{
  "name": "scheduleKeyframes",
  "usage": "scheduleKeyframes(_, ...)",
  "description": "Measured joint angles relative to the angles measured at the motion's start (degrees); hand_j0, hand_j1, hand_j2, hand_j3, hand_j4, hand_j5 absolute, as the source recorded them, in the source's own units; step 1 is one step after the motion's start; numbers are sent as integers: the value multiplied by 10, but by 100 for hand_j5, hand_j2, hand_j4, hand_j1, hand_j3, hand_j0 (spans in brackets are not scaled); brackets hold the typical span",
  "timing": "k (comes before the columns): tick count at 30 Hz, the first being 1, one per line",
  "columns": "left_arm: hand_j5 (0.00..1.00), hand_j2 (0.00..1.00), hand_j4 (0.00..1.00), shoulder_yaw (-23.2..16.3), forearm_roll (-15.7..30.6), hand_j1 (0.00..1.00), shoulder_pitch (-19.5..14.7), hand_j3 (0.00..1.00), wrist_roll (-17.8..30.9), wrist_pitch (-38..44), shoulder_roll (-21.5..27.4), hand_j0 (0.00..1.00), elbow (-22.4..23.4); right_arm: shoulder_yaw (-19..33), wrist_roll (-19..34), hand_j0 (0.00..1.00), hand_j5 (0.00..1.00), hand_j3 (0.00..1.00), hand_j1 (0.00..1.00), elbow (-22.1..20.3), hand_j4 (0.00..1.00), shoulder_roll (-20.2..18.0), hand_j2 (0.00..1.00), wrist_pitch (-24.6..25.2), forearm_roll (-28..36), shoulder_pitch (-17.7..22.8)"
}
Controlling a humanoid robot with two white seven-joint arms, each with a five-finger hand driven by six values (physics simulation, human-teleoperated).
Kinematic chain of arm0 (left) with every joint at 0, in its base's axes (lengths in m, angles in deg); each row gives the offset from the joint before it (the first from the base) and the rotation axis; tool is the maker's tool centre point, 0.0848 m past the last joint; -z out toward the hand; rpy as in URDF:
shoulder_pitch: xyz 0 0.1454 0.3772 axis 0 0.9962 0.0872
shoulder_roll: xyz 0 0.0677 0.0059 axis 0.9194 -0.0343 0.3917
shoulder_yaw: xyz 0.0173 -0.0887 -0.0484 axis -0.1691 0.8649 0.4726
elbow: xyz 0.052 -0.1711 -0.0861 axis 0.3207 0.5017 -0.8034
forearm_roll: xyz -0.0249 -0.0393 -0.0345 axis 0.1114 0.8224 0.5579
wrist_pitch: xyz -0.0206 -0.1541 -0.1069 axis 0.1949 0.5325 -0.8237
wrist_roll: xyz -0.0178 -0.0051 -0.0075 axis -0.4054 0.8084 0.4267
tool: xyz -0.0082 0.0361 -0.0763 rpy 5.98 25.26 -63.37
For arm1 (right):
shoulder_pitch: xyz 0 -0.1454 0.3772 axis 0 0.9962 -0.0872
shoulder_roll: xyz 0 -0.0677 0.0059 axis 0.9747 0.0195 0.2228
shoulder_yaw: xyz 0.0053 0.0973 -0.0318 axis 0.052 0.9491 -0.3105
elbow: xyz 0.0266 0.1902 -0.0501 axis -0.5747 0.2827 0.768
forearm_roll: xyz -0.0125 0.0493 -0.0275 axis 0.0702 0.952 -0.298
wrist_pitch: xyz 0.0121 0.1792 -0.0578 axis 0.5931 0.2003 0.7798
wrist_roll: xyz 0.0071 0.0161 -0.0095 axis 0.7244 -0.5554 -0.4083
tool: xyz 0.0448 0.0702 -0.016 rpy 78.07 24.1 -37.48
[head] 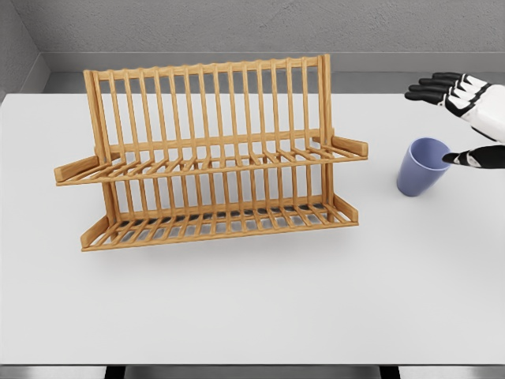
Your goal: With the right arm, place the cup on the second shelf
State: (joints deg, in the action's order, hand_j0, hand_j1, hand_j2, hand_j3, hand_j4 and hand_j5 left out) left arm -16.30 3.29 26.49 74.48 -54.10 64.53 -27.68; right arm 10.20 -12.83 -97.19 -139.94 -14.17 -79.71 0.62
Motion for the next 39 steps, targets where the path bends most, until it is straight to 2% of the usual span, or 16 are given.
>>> scheduleKeyframes(4,100,100,100,0,0,100,0,100,0,0,0,100,0,3,-2,100,100,100,100,2,100,-3,100,0,1,0)
scheduleKeyframes(7,100,100,100,0,0,100,0,100,0,0,0,100,0,4,13,100,100,100,100,13,100,-8,100,0,2,22)
scheduleKeyframes(11,100,100,100,0,0,100,0,100,0,0,0,100,0,47,166,100,100,100,100,48,100,-26,100,0,7,27)
scheduleKeyframes(13,100,100,100,0,0,100,0,100,0,0,0,100,0,70,224,100,100,100,100,59,100,-32,100,-1,9,24)
scheduleKeyframes(18,100,100,100,0,0,100,0,100,0,0,0,100,0,83,273,100,100,100,100,109,100,-31,100,-1,13,-8)
scheduleKeyframes(19,100,100,100,0,0,100,1,100,0,0,0,100,0,69,277,100,100,100,100,117,100,-27,100,-2,11,-43)
scheduleKeyframes(20,100,100,100,0,0,100,0,100,0,0,0,100,0,44,279,100,100,100,100,128,100,-21,100,-2,10,-96)
scheduleKeyframes(22,100,100,100,0,0,100,0,100,0,0,0,100,0,-26,281,100,100,100,100,148,100,-3,100,1,14,-178)
scheduleKeyframes(24,100,100,100,0,0,100,0,100,0,0,0,100,0,-97,283,100,100,100,100,160,100,15,100,0,11,-214)
scheduleKeyframes(26,100,100,100,0,0,100,0,100,0,0,0,100,0,-139,284,100,100,100,100,168,100,26,100,-1,8,-219)
scheduleKeyframes(28,100,100,100,0,0,100,0,100,0,0,0,100,0,-159,284,100,100,100,100,183,100,31,100,-1,7,-229)
scheduleKeyframes(39,100,100,100,0,0,100,0,100,0,0,0,100,0,-196,285,100,100,100,100,245,100,57,100,-1,5,-240)
